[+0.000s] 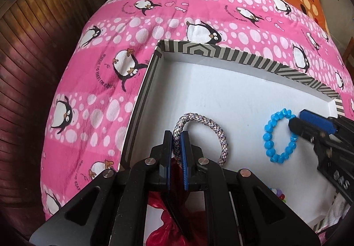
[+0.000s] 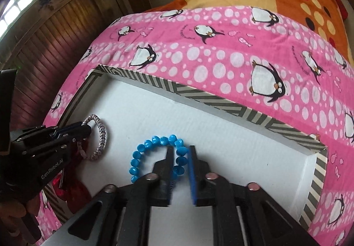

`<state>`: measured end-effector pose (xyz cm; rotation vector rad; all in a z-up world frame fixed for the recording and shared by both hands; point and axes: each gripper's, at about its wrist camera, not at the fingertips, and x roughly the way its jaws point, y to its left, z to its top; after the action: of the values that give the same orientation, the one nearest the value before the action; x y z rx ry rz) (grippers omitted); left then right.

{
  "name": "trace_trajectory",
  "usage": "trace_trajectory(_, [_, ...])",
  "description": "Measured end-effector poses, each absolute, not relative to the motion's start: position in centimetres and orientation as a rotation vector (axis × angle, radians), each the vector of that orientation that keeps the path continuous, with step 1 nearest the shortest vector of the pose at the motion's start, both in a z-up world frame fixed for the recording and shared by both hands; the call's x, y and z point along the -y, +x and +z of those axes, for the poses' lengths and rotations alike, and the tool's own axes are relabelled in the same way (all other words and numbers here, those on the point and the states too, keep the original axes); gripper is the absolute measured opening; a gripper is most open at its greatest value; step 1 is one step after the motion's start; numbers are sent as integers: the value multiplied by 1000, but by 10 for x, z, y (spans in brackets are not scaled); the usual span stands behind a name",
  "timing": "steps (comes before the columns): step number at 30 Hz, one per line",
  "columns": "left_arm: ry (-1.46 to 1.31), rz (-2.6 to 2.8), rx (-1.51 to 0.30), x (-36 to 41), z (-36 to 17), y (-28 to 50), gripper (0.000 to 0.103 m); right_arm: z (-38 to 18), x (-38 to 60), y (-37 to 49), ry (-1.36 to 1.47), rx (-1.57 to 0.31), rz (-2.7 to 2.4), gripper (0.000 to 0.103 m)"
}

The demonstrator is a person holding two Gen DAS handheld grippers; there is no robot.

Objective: Organize jewelry
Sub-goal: 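Carry both bracelets into the white tray and open both tools, then lift both open tools out of the tray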

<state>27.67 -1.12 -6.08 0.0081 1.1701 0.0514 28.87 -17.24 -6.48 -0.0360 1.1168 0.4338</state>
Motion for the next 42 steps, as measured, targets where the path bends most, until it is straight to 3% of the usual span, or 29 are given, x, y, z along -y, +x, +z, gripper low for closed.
trace_trajectory(1, [3,50,-1170,11,-61,277,8,-64,173,288,-29,-1112,436,39])
trace_trajectory(3, [-13,47,-1176,9,-61,273,14,-61,176,282,-16,-1098,445,40])
trace_trajectory(5, [-26,46,-1172,6,-57,266,37,-55,177,274,-28,-1086,444,40])
trace_trajectory(11, [-53,35,-1145,4,-39,237,49,-32,181,237,-82,-1018,421,40])
trace_trajectory(26, [-106,-49,-1132,21,-15,139,53,-15,215,141,-114,-978,259,40])
trace_trajectory(42, [-99,-80,-1154,32,-14,88,56,-10,253,78,-71,-981,177,40])
